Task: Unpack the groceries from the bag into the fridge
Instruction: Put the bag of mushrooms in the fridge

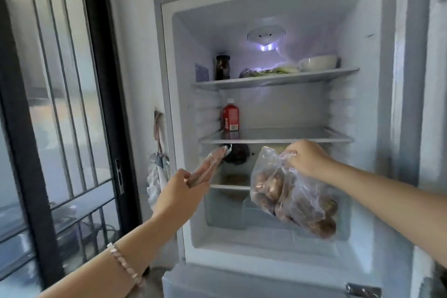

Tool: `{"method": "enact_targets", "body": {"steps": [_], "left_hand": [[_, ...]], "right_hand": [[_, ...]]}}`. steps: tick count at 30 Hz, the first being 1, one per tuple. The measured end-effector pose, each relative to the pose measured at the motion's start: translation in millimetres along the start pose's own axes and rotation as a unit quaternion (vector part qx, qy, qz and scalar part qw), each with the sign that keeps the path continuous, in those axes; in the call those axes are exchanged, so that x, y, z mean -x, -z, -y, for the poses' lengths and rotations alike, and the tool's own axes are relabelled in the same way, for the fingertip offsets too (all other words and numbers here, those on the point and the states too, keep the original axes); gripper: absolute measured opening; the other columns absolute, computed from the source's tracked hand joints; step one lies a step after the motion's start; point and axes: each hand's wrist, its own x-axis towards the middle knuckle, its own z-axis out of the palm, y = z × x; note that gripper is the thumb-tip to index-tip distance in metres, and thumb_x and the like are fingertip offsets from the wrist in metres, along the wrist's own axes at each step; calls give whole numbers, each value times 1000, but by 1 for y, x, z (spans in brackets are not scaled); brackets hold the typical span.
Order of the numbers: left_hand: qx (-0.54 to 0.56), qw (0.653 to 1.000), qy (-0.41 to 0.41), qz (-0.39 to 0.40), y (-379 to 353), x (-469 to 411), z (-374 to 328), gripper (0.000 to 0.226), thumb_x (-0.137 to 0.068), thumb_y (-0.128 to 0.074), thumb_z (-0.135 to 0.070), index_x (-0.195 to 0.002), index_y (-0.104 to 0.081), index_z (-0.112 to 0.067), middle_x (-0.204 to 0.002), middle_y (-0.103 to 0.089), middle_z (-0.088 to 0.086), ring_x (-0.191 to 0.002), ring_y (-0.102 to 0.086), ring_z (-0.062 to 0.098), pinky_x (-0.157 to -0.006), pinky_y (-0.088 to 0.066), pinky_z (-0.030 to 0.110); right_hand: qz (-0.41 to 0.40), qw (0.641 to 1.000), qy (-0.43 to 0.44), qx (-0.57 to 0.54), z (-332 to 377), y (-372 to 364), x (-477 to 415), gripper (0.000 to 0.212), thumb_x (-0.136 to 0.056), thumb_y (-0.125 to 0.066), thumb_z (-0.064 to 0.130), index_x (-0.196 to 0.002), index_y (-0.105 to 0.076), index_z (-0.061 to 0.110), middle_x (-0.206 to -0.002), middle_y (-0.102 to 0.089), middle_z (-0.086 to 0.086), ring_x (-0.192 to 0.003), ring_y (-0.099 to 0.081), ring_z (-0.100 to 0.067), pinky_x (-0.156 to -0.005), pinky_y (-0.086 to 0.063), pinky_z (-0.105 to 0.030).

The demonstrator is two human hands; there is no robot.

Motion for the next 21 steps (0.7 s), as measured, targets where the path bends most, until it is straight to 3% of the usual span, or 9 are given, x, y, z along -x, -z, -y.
{"method": "enact_targets", "body": {"steps": [2, 4, 6, 8, 11, 13, 16, 18, 21], "left_hand": [[1, 999, -42, -25, -5, -33, -17, 18, -85, -64, -37, -88, -53, -23, -73, -65, 0, -58, -59, 17, -50, -48, 29], [14, 993, -98, -71, -5, -66, -35, 15, -85, -63, -33, -92, -55, -23, -75, -62, -3, -55, -53, 13, -48, -39, 23], [14, 977, -168, -133, 1, -99, -57, 17, -85, -63, -32, -98, -55, -24, -88, -57, -6, -63, -54, 10, -52, -38, 20], [1, 955, -236, -180, 8, -133, -83, 24, -86, -61, -31, -108, -52, -28, -98, -50, -7, -72, -54, 12, -60, -41, 24], [-46, 937, -280, -202, 15, -183, -119, 29, -87, -59, -27, -115, -50, -27, -103, -48, -2, -76, -52, 20, -66, -39, 29], [-98, 934, -274, -209, 13, -211, -139, 31, -86, -58, -25, -117, -53, -23, -110, -49, 4, -82, -56, 28, -69, -42, 31], [-183, 942, -226, -166, 3, -260, -168, 33, -82, -61, -24, -114, -60, -15, -117, -45, 12, -95, -58, 37, -78, -46, 36], [-233, 948, -184, -115, 0, -284, -182, 44, -73, -71, -29, -111, -61, -11, -115, -52, 13, -97, -60, 33, -81, -50, 35], [-262, 951, -161, -34, -7, -301, -196, 58, -68, -76, -38, -113, -58, -6, -109, -62, 11, -100, -61, 28, -78, -50, 28]], "right_hand": [[14, 1000, 13, 3, -6, -5, -27, 21, -85, -53, 2, -69, -66, 5, -62, -56, 0, -76, -54, -20, -51, -34, -17], [17, 1000, 19, 6, -13, -9, -53, 18, -85, -56, 5, -76, -70, 7, -65, -56, 3, -75, -54, -16, -51, -33, -13], [23, 999, 26, 15, -13, -11, -72, 31, -84, -55, 5, -58, -62, 19, -63, -57, 5, -68, -54, -14, -52, -34, -12], [32, 999, 35, 13, -12, -10, -90, 37, -86, -52, 6, -53, -52, 24, -61, -52, 11, -68, -52, -11, -54, -34, -10], [37, 998, 41, 4, -6, -11, -108, 22, -88, -50, 7, -77, -68, 11, -77, -64, 5, -78, -59, -12, -66, -43, -18], [44, 998, 42, 9, -1, -14, -115, 20, -85, -51, 5, -85, -70, 5, -83, -68, -3, -78, -61, -13, -68, -45, -25], [50, 998, 36, 16, -1, -15, -123, 19, -81, -52, 3, -70, -66, 6, -74, -67, -9, -66, -54, -12, -58, -38, -25], [50, 998, 30, 35, -1, -15, -123, 30, -82, -54, 4, -56, -55, 20, -61, -55, 5, -58, -46, -6, -54, -34, -18], [52, 996, 30, 59, -2, -18, -118, 31, -77, -51, 2, -51, -44, 17, -58, -45, 3, -56, -39, -7, -53, -32, -21]]}}
